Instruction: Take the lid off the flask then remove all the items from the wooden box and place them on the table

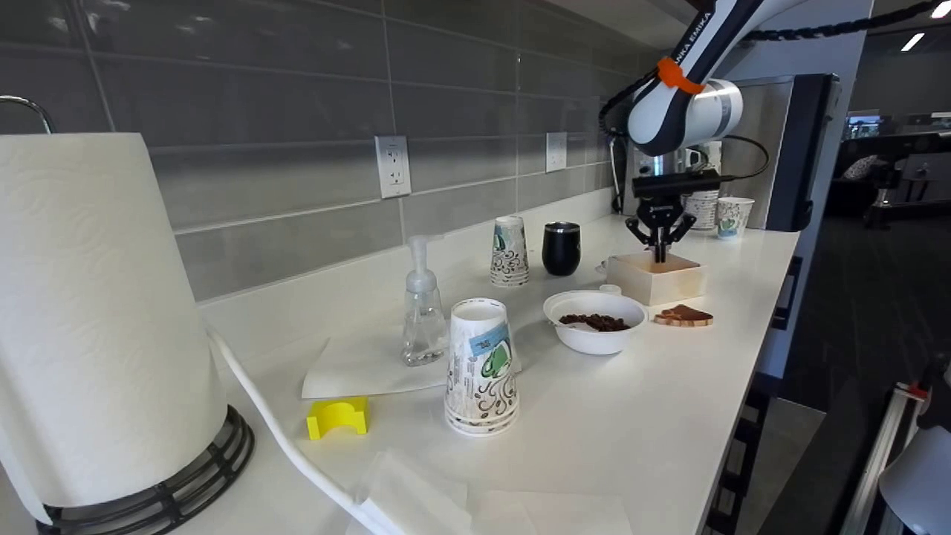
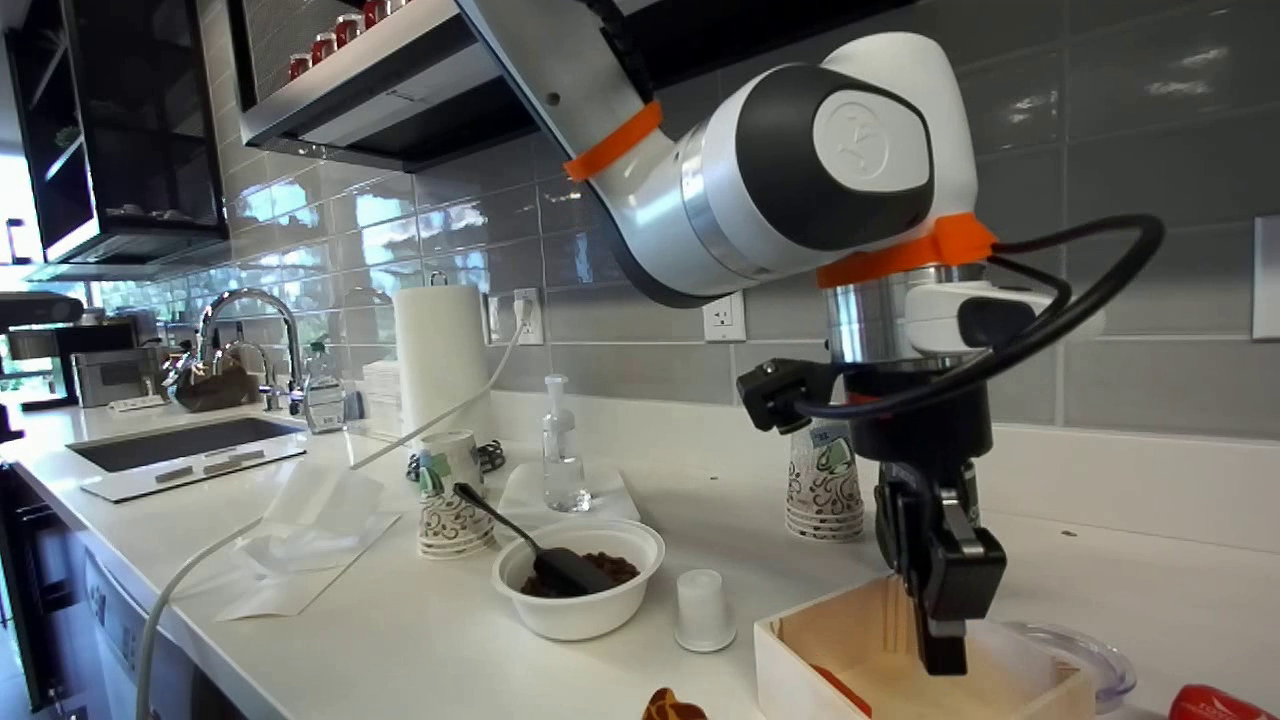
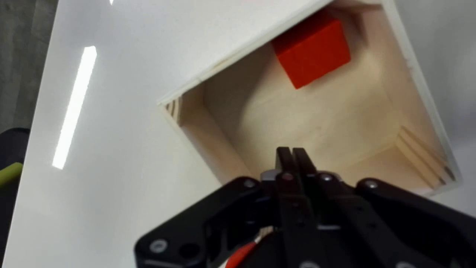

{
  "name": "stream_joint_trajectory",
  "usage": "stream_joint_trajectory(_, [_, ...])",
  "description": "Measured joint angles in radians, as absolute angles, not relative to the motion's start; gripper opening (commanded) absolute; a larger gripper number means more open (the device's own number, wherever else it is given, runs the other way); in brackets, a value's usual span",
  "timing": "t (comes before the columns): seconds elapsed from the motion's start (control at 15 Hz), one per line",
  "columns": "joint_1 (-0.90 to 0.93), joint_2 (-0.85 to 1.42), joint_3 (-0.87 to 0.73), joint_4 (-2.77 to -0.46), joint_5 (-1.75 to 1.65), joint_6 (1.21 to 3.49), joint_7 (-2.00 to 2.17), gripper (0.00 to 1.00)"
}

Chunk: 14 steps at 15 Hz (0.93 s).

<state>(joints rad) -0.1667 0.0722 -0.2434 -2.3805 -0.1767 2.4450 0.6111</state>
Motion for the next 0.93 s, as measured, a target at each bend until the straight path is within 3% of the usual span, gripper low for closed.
stream_joint_trajectory(0.53, [-0.169, 0.03, -0.209, -2.39, -0.034, 2.357, 0.459, 0.98])
stream_joint_trajectory(0.93, [-0.169, 0.042, -0.196, -2.416, 0.006, 2.35, 0.413, 1.0])
